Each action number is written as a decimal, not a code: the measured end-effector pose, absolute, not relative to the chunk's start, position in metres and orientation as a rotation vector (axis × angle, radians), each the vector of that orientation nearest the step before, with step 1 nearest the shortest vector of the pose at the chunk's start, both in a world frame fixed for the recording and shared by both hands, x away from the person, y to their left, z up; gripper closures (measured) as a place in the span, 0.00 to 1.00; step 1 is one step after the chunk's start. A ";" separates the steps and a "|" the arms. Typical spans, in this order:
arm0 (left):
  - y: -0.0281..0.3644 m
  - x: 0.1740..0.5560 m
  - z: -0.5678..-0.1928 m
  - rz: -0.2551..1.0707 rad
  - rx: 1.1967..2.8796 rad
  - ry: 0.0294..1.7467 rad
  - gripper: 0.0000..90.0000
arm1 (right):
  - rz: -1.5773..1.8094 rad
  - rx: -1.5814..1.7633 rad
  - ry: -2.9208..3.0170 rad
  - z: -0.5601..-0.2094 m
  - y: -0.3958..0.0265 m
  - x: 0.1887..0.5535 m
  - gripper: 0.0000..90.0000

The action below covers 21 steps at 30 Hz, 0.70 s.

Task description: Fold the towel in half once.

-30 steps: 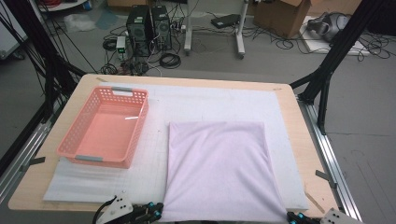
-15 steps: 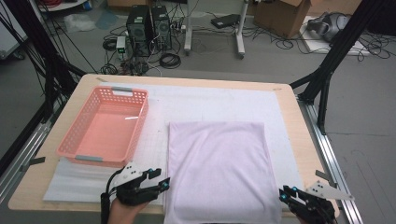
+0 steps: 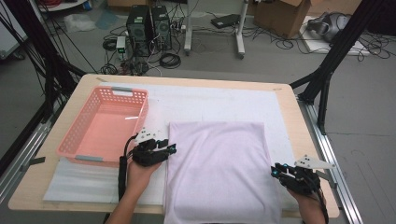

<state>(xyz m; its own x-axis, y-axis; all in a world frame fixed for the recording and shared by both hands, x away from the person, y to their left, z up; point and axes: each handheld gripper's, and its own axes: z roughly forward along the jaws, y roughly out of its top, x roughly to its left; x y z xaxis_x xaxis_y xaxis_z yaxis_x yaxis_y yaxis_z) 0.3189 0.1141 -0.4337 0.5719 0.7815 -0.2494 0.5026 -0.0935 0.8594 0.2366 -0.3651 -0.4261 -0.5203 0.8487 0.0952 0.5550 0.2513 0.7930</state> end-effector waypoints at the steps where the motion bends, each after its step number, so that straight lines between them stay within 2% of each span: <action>1: 0.113 0.324 -0.434 0.337 1.758 1.061 0.64 | 1.151 1.291 2.179 -0.426 -0.366 0.240 0.78; 10: 0.110 0.373 -0.441 0.420 1.791 1.139 0.67 | 1.156 1.298 2.181 -0.428 -0.372 0.268 0.79; 16: 0.105 0.402 -0.450 0.389 1.806 1.211 0.66 | 1.151 1.272 2.212 -0.429 -0.366 0.281 0.79; 18: 0.101 0.406 -0.451 0.399 1.833 1.232 0.73 | 1.151 1.268 2.220 -0.431 -0.364 0.283 0.79; 19: 0.101 0.408 -0.450 0.405 1.847 1.224 0.81 | 1.152 1.264 2.228 -0.431 -0.364 0.283 0.79; 20: 0.100 0.409 -0.450 0.437 1.866 1.222 0.93 | 1.151 1.262 2.227 -0.432 -0.364 0.283 0.79; 21: 0.100 0.409 -0.450 0.460 1.866 1.234 0.96 | 1.150 1.263 2.228 -0.432 -0.363 0.283 0.79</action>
<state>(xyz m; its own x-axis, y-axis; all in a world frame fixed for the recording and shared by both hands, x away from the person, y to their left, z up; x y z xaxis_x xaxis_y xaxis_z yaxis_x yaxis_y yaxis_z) 0.4090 0.0995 -0.4502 0.4496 0.8827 -0.1366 0.5781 -0.1710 0.7979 0.2832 -0.3633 -0.4318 -0.5507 0.8289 0.0979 0.5600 0.2800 0.7797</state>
